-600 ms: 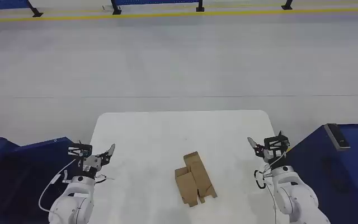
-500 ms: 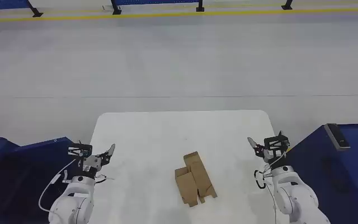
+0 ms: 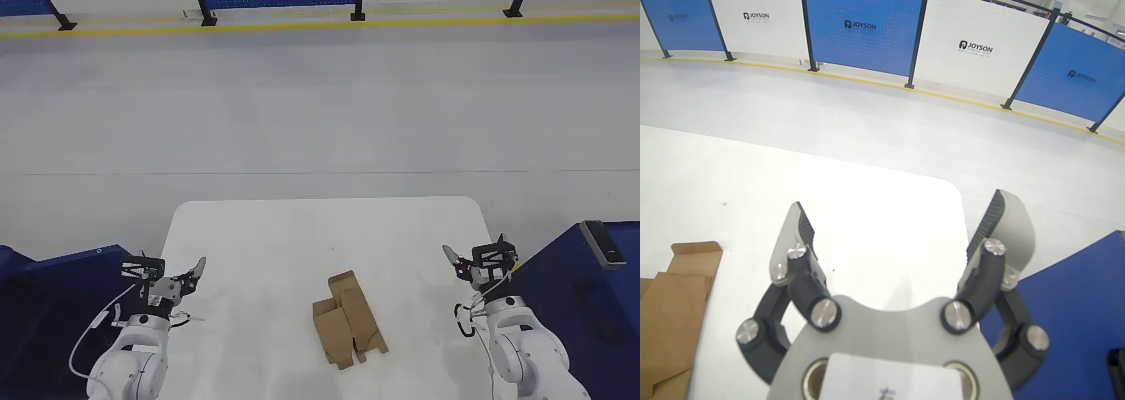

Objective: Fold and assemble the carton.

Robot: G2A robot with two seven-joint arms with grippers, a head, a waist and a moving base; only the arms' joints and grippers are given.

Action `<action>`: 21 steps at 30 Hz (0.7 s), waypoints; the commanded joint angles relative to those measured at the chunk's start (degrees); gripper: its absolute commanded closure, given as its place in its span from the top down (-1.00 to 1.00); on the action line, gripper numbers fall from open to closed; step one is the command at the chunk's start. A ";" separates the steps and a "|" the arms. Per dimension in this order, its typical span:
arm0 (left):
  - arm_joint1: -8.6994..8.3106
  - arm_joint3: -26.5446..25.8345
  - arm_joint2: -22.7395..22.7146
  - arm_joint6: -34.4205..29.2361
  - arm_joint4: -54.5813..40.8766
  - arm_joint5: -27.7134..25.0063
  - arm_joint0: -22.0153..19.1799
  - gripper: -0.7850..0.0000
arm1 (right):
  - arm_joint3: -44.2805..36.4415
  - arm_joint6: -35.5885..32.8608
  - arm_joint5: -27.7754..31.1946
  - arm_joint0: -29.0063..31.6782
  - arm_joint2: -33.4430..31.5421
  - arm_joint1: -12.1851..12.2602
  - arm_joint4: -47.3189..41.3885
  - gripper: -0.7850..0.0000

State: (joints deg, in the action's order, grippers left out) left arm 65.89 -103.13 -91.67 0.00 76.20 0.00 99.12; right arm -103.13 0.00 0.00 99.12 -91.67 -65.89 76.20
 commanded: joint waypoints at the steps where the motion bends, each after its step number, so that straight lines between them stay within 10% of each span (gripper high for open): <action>1: 0.00 0.00 0.00 0.00 0.00 0.00 0.00 1.00 | 0.00 0.00 0.00 0.00 0.00 0.00 0.00 1.00; 6: 0.33 -2.25 1.89 -6.29 -6.32 -2.36 0.51 1.00 | 0.00 0.00 0.00 0.00 0.00 0.00 0.00 1.00; 13: -0.65 -8.97 1.89 -45.71 -42.16 -21.28 0.90 1.00 | 0.00 0.00 0.00 0.00 0.00 0.00 0.00 1.00; 21: -1.93 4.03 8.28 -79.70 -77.44 -24.58 -13.18 1.00 | 0.00 0.00 0.00 0.00 0.00 0.00 0.00 1.00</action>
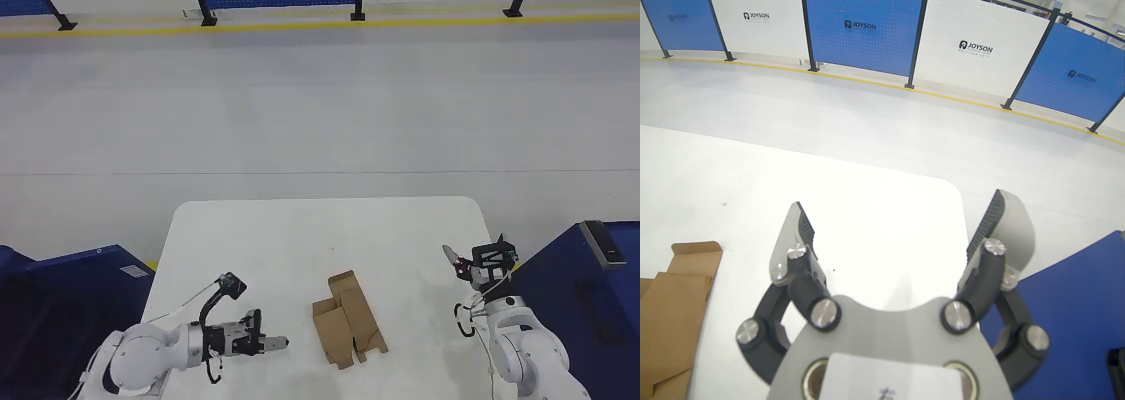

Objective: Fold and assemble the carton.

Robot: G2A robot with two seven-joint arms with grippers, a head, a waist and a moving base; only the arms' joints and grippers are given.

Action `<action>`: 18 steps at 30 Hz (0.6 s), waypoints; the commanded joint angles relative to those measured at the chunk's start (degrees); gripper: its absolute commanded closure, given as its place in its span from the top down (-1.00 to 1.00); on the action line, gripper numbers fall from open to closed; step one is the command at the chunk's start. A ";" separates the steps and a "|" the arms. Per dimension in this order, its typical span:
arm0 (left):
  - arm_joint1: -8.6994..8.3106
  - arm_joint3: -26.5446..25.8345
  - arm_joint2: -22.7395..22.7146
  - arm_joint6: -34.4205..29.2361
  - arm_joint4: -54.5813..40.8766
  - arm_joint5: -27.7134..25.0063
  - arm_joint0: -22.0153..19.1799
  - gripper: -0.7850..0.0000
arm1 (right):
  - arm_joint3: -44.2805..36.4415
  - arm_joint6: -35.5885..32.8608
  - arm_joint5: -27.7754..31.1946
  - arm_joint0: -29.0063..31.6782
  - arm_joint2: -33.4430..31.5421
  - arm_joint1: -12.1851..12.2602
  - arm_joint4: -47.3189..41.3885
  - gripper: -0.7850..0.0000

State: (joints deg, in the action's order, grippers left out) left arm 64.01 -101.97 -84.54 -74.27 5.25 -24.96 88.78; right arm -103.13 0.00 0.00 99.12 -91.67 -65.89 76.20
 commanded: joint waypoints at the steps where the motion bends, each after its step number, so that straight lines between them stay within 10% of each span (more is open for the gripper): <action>1: -0.12 4.54 2.54 -6.49 -9.19 1.43 -5.10 1.00 | 0.00 0.00 0.00 0.00 0.00 0.00 0.00 1.00; 6: -0.75 11.12 11.43 -6.15 -11.60 1.08 -11.98 1.00 | 0.00 0.00 0.00 0.00 0.00 0.00 0.00 1.00; 18: -0.75 13.60 11.77 -2.89 -10.93 4.69 -12.57 1.00 | 0.00 0.00 0.00 0.00 0.00 0.00 0.00 1.00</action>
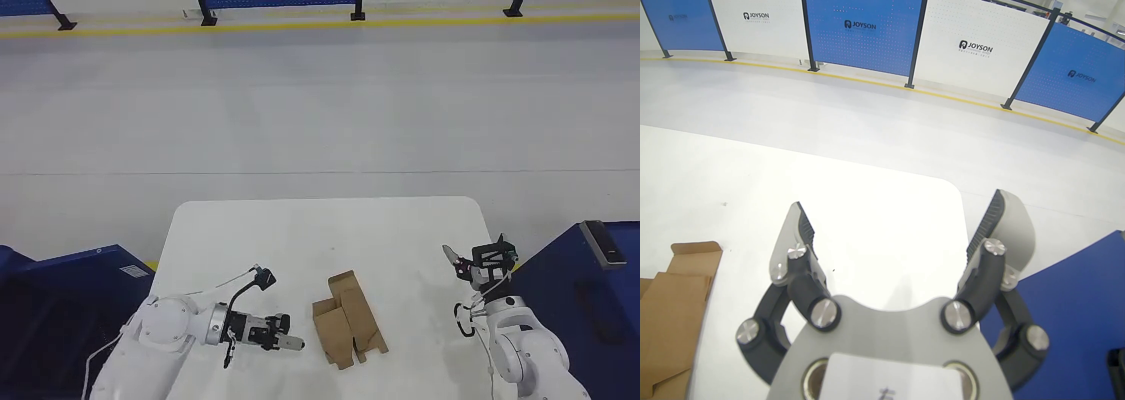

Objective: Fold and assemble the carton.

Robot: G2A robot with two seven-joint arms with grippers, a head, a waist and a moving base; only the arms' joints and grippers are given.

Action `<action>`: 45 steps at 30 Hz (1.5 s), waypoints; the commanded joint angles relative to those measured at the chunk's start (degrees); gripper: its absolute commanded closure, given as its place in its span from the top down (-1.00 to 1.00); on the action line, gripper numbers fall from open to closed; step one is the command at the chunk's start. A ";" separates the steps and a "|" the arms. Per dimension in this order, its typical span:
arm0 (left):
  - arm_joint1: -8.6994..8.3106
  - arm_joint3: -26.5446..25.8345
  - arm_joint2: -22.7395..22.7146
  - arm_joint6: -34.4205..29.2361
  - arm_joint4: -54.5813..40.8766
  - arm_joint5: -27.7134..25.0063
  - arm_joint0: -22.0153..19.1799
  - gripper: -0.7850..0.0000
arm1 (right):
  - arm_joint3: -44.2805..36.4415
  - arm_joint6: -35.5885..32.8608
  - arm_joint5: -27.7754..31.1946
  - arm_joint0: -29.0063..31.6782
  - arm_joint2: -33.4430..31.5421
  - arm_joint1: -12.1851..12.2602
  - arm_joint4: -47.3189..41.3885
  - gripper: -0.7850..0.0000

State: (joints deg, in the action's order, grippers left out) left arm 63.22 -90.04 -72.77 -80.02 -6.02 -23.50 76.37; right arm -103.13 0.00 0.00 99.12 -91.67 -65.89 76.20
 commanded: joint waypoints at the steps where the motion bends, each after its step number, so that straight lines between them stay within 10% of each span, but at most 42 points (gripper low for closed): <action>1: 0.32 2.59 1.33 4.51 -0.97 6.48 -0.62 1.00 | 0.00 0.00 0.00 0.00 0.00 0.00 0.00 1.00; 14: 3.85 19.05 16.64 8.32 -6.31 6.36 -7.78 0.80 | 0.00 0.00 0.00 0.00 0.00 0.00 0.00 1.00; 33: 7.03 35.12 23.84 9.04 -10.78 3.45 -15.90 0.62 | 0.00 0.00 0.00 0.00 0.00 0.00 0.00 1.00; 45: 9.67 42.39 27.68 9.68 -14.16 2.16 -19.65 -0.36 | 0.00 0.00 0.00 0.00 0.00 0.00 0.00 1.00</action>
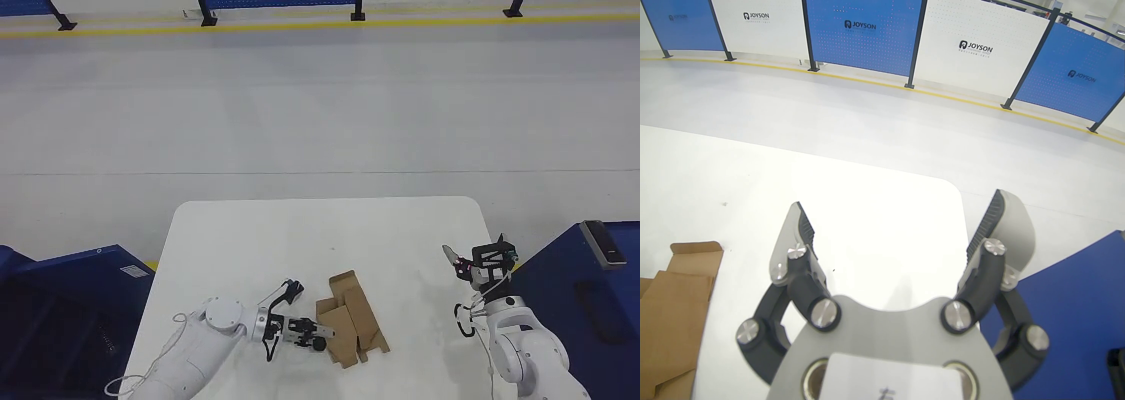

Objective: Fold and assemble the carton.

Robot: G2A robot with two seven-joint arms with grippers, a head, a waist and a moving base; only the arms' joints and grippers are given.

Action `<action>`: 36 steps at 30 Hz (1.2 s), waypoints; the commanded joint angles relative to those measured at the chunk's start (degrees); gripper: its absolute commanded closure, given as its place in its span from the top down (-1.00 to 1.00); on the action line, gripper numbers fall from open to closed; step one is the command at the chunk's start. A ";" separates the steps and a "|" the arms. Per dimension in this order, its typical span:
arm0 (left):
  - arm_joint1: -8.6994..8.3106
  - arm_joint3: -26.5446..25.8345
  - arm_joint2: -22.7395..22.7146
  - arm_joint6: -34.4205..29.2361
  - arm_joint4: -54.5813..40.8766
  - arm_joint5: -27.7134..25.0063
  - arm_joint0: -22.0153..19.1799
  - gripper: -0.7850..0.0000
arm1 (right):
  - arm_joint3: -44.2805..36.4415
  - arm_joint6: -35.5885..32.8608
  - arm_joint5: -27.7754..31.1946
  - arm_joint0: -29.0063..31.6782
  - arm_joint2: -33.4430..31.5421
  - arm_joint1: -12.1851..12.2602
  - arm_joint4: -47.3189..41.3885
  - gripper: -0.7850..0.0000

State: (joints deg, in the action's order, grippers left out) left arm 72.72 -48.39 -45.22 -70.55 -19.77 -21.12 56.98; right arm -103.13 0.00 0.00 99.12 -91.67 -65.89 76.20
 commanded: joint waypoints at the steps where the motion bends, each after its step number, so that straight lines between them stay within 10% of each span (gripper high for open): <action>1: 0.48 1.99 0.22 0.35 -1.33 -0.50 -0.75 -0.60 | 0.00 0.00 0.00 0.00 0.00 0.00 0.00 1.00; 3: 0.86 3.48 0.61 0.55 -1.47 -1.11 -1.43 -0.95 | 0.00 0.00 0.00 0.00 0.00 0.00 0.00 1.00; 18: 1.48 5.67 -1.65 -2.38 -7.44 -9.88 -3.01 -1.00 | -1.83 -2.01 3.91 0.42 -1.24 0.10 -2.98 1.00; 28: -4.70 -19.28 -12.07 0.44 -3.18 -13.05 9.04 -1.00 | 1.96 -53.99 32.02 -8.61 -8.48 3.05 -50.13 1.00; 36: -6.89 -30.85 -16.41 2.59 0.53 -13.58 16.60 -1.00 | 17.24 -83.50 20.80 -23.36 1.07 5.83 -84.35 1.00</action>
State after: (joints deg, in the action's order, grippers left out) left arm 66.00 -78.32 -61.39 -68.14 -19.39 -34.99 72.97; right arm -88.25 -81.54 22.69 77.71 -92.00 -60.42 -4.33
